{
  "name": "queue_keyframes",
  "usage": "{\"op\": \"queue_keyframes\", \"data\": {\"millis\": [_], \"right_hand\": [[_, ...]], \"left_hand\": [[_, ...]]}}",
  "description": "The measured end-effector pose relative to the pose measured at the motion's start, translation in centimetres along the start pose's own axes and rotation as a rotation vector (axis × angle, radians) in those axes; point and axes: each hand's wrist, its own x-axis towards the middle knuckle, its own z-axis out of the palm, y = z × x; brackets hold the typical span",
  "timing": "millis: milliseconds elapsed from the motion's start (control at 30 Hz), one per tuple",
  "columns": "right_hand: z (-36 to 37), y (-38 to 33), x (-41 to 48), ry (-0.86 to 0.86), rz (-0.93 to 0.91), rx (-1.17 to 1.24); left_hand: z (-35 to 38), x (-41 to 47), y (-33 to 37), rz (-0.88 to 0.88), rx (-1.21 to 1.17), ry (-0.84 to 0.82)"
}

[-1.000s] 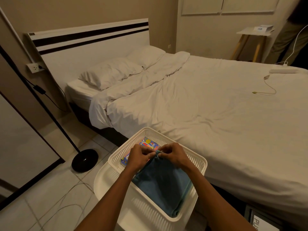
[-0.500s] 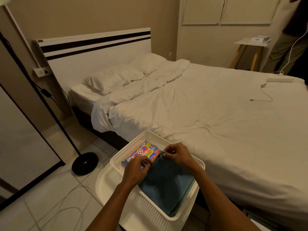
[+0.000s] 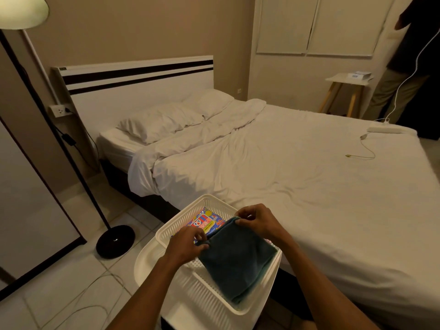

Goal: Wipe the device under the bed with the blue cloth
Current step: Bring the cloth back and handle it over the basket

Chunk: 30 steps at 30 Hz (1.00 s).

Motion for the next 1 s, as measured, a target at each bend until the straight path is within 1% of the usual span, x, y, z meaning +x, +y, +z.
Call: {"op": "queue_keyframes", "data": {"millis": [200, 367, 500, 567, 733, 867, 1000], "right_hand": [[-1.1, -0.8, -0.9, 0.012, 0.022, 0.021], [-2.3, -0.9, -1.5, 0.128, 0.017, 0.064], [-2.7, -1.6, -1.6, 0.134, 0.002, 0.087], [-3.0, -1.7, -1.5, 0.143, -0.007, 0.076], [-4.0, -1.6, -1.4, 0.171, -0.038, 0.058], [-4.7, -1.1, -1.2, 0.217, -0.056, 0.060], [-5.2, -0.5, -0.6, 0.159, -0.074, -0.009]], "left_hand": [[-0.6, -0.6, -0.2, 0.045, 0.092, -0.036], [-3.8, -0.2, 0.1, 0.142, 0.149, -0.058], [-5.6, -0.3, 0.5, 0.171, 0.167, -0.081], [-6.2, -0.5, 0.7, 0.175, 0.151, -0.069], [-7.9, -0.8, 1.8, 0.171, 0.088, 0.045], [-9.3, -0.5, 2.9, 0.181, 0.024, 0.057], [-9.8, 0.0, 3.4, 0.168, -0.074, 0.097]]}}
